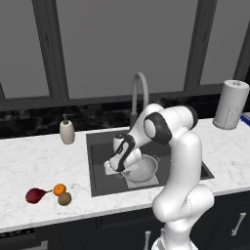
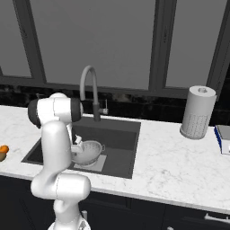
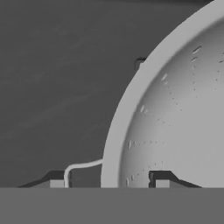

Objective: Put the colander in the sink, put the tangerine, kiwi, pear in the colander, and turn on the sink faucet and pour water over the colander.

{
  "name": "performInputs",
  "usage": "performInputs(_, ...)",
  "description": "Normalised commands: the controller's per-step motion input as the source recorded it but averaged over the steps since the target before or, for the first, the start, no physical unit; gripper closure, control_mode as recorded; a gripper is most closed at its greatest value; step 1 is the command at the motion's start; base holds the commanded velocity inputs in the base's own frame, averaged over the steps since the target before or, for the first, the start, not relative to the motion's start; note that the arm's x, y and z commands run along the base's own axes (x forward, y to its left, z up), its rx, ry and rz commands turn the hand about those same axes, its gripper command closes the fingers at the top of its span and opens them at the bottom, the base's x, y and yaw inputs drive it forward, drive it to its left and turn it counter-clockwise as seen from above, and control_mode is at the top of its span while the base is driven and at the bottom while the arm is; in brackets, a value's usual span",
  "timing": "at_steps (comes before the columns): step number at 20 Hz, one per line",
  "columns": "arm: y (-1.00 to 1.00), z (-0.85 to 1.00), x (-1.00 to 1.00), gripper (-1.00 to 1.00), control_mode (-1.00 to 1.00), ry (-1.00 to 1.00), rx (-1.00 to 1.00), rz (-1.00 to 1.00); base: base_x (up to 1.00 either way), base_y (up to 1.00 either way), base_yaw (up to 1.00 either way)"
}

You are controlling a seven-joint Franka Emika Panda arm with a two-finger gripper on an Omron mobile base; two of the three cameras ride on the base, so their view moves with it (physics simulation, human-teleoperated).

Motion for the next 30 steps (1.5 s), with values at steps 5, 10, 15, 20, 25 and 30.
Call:
performInputs(5, 0.0, 0.02, 0.0, -1.0, -1.0, 0.0, 0.0, 0.0, 0.0, 0.0, 0.0)
performInputs(10, 0.0, 0.28, -0.04, -1.0, -1.0, 0.0, 0.0, -0.11, 0.0, 0.0, 0.0)
performInputs(15, 0.0, 0.52, -0.15, -1.0, -1.0, 0.0, 0.0, -0.21, 0.0, 0.0, 0.0)
performInputs(20, 0.0, 0.69, -0.22, -1.0, -1.0, 0.0, 0.0, -0.19, 0.0, 0.0, 0.0)
performInputs(25, 0.0, 0.75, -0.55, -1.0, -1.0, 0.0, 0.0, -0.1, 0.0, 0.0, 0.0)
performInputs(30, 0.0, 0.76, -0.67, -1.0, -1.0, 0.0, 0.0, -0.05, 0.0, 0.0, 0.0)
